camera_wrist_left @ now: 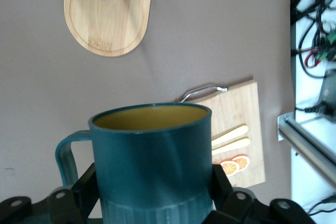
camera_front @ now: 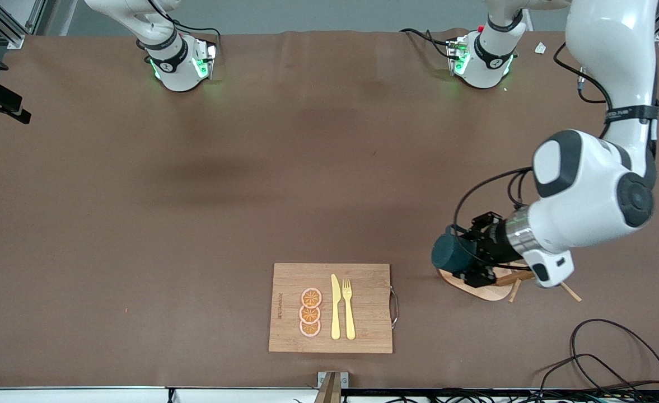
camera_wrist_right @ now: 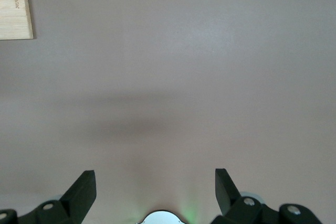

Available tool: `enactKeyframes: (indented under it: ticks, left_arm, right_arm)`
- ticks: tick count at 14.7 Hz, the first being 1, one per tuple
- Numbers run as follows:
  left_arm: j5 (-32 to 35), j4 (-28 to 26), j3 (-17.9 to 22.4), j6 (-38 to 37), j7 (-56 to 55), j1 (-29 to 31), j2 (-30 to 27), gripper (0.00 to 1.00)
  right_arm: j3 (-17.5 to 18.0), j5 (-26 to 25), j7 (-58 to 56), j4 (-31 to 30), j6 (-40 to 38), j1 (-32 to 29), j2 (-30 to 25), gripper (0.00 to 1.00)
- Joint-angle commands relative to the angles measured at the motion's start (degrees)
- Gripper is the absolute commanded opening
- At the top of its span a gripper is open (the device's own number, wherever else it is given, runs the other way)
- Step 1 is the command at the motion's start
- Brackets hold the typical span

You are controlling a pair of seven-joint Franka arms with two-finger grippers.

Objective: Transfer cup from left to right arm and place
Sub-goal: 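Grasp the teal mug rim with the left gripper and lift it off, then carry the teal mug with the left gripper toward the table middle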

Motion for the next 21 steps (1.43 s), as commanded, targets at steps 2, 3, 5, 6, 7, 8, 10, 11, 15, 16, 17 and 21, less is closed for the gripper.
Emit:
enactKeyframes:
  ticks: [2, 3, 5, 6, 7, 8, 10, 11, 15, 16, 17, 21]
  left_arm:
    - [10.21, -0.64, 0.62, 4.0, -5.21, -9.26, -1.43, 0.47]
    - [13.46, -0.64, 0.53, 4.71, -6.09, -11.55, -1.43, 0.47]
    - [20.93, -0.64, 0.53, 6.2, -6.54, -16.64, -1.34, 0.47]
    - [24.53, -0.64, 0.44, 7.52, -6.54, -19.02, -1.26, 0.49]
    - [27.27, -0.64, 0.44, 8.58, -6.54, -20.78, -1.08, 0.49]
    - [29.9, -0.72, 0.44, 9.63, -6.54, -22.54, -0.82, 0.49]
    - [35.97, -0.9, 0.44, 12.27, -6.62, -26.4, -0.03, 0.49]
    - [39.13, -0.9, 0.44, 12.97, -7.15, -28.51, 0.41, 0.48]
    - [59.85, -1.08, 0.44, 13.77, -12.23, -35.64, 4.18, 0.37]
    - [64.51, -1.08, 0.36, 13.86, -13.81, -37.56, 5.33, 0.36]
    - [68.65, -1.08, 0.44, 13.86, -15.57, -38.98, 6.64, 0.35]
    - [84.65, -1.08, 0.44, 13.77, -25.67, -45.13, 12.09, 0.35]
  right_arm:
    - [0.42, 0.26, -0.27, -0.69, 0.2, -0.48, -0.84, 1.0]
    - [0.42, 0.26, -0.27, -0.69, 0.2, -0.48, -0.84, 1.0]
    - [0.42, 0.26, -0.27, -0.69, 0.46, -0.39, -0.84, 1.0]
    - [0.42, 0.26, -0.27, -0.69, 0.81, -0.39, -0.84, 1.0]
    - [0.42, 0.26, -0.27, -0.69, 0.9, -0.39, -0.84, 1.0]
    - [0.42, 0.26, -0.27, -0.69, 0.99, -0.39, -0.75, 1.0]
    - [0.42, 0.26, -0.27, -0.69, 1.25, -0.48, -0.75, 1.0]
    - [0.42, 0.26, -0.27, -0.69, 1.17, -0.48, -0.83, 1.0]
    - [0.42, 0.26, -0.27, -0.78, 0.99, -0.57, -0.84, 1.0]
    - [0.42, 0.26, -0.27, -0.78, 0.9, -0.57, -0.84, 1.0]
    - [0.42, 0.17, -0.36, -0.78, 0.9, -0.57, -0.75, 1.0]
    - [0.42, -0.18, -0.45, -1.22, 0.64, -0.57, -0.84, 1.0]
